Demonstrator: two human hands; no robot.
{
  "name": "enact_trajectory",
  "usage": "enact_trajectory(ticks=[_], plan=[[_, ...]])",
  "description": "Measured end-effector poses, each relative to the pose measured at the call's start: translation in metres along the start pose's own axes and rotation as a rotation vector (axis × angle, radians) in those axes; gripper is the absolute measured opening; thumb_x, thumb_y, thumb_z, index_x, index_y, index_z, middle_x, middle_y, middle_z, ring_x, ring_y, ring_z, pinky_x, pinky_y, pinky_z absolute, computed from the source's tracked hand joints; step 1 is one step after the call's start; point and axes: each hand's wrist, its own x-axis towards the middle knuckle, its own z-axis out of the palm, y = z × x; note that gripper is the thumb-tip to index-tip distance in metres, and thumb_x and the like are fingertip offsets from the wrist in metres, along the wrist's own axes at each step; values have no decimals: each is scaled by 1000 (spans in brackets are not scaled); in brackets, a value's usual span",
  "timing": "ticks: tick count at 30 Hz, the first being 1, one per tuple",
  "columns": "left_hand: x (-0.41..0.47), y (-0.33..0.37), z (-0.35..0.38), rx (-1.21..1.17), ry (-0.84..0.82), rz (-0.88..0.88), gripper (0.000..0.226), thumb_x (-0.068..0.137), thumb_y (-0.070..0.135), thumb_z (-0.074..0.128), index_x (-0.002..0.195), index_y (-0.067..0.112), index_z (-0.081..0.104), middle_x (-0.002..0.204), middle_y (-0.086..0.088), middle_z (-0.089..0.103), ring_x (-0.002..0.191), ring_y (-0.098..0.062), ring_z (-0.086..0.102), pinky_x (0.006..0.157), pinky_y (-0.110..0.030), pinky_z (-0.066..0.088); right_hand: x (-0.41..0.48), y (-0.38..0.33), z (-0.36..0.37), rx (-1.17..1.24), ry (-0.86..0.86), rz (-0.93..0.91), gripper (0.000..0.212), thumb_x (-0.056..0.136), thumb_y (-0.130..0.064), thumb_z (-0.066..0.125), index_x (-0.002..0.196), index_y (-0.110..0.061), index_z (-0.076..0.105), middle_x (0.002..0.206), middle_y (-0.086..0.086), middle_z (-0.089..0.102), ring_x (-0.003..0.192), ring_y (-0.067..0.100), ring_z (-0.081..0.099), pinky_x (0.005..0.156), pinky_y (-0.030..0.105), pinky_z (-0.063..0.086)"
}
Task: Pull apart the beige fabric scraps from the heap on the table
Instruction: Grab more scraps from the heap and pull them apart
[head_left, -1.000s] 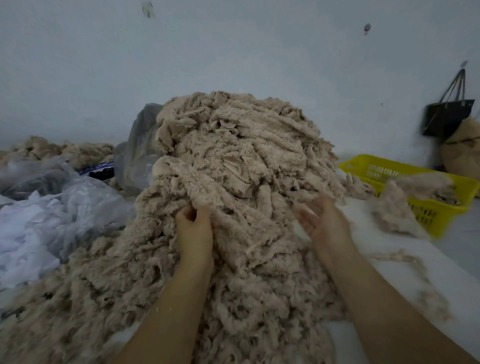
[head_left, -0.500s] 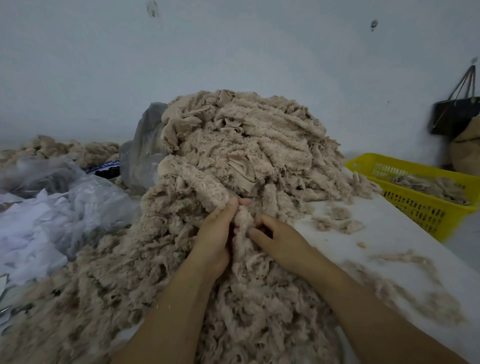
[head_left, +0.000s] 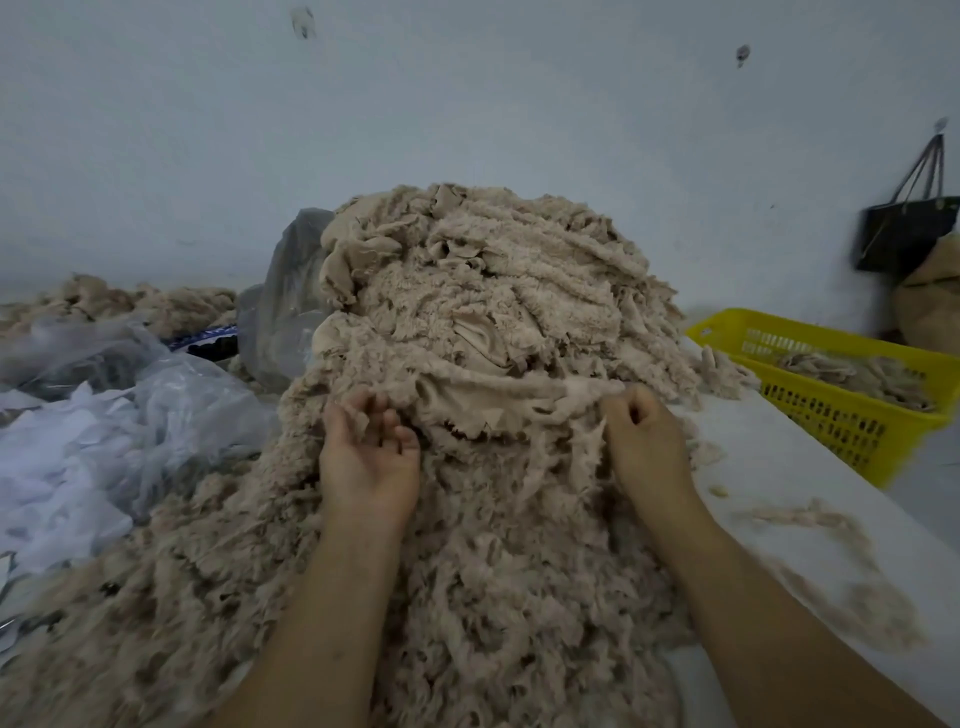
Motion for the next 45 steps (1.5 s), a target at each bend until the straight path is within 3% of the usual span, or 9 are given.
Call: enact_trajectory(ticks=[9, 18, 22, 27, 32, 37, 40, 42, 45], plan=[[-22, -42, 11, 722, -331, -285, 42, 94, 49, 56, 106, 15, 79, 117, -7, 74, 107, -21, 70, 94, -36, 50, -10, -19, 10, 622, -311, 258, 48, 94, -14, 47, 48, -28, 46, 54, -9, 42, 46, 5, 40, 47, 24, 35], [-10, -27, 14, 198, -113, -172, 31, 101, 33, 50, 125, 15, 57, 84, 0, 66, 71, -9, 63, 59, -18, 50, -18, -19, 16, 180, -550, 109, 43, 101, -21, 50, 61, -25, 35, 50, -15, 36, 45, 1, 31, 43, 14, 29], [7, 10, 3, -167, -6, -36, 42, 106, 35, 45, 135, 9, 59, 131, -14, 64, 125, -28, 58, 112, -45, 41, -9, -22, -7, 543, -326, 343, 48, 99, -24, 51, 52, -26, 65, 56, -5, 60, 50, 10, 59, 48, 19, 48], [-10, -13, 13, 148, -110, -74, 42, 99, 49, 49, 95, 19, 79, 90, -2, 75, 85, -15, 71, 79, -31, 57, 12, -14, -18, 1008, -71, 549, 32, 99, -32, 47, 73, -19, 60, 68, 6, 54, 63, 20, 54, 62, 30, 48], [-13, -20, 11, 744, -180, 7, 26, 89, 43, 67, 72, 26, 77, 62, 2, 59, 51, -10, 50, 53, -21, 46, 14, -7, -17, 1128, -72, 512, 36, 101, -30, 40, 102, -12, 71, 78, 0, 69, 71, 12, 65, 59, 21, 54], [-23, -32, 5, 1239, -467, -45, 29, 89, 55, 65, 75, 33, 79, 83, 7, 76, 74, -8, 69, 64, -17, 50, 18, -7, -20, 1118, -64, 472, 42, 108, -33, 27, 130, -15, 58, 116, -1, 63, 104, 16, 63, 78, 27, 52], [-23, -33, 1, 1492, -538, -113, 45, 83, 57, 72, 61, 17, 68, 63, -4, 67, 56, -16, 60, 51, -18, 45, 14, -8, -18, 1073, -134, 483, 44, 107, -34, 27, 132, -18, 59, 121, -4, 63, 101, 15, 63, 87, 29, 50], [-20, -36, 2, 1521, -397, -12, 40, 84, 53, 73, 76, 13, 72, 68, 0, 72, 55, -11, 65, 49, -16, 45, 12, -8, -18, 1092, -147, 516, 42, 105, -32, 31, 123, -17, 66, 115, -1, 70, 97, 18, 67, 82, 33, 53], [-7, -26, 5, 989, -38, 151, 24, 93, 30, 63, 108, 12, 69, 69, 7, 72, 49, -11, 59, 48, -21, 44, 8, -12, -26, 1247, -86, 568, 37, 101, -24, 35, 104, -13, 70, 83, 8, 75, 62, 21, 71, 54, 28, 56]])
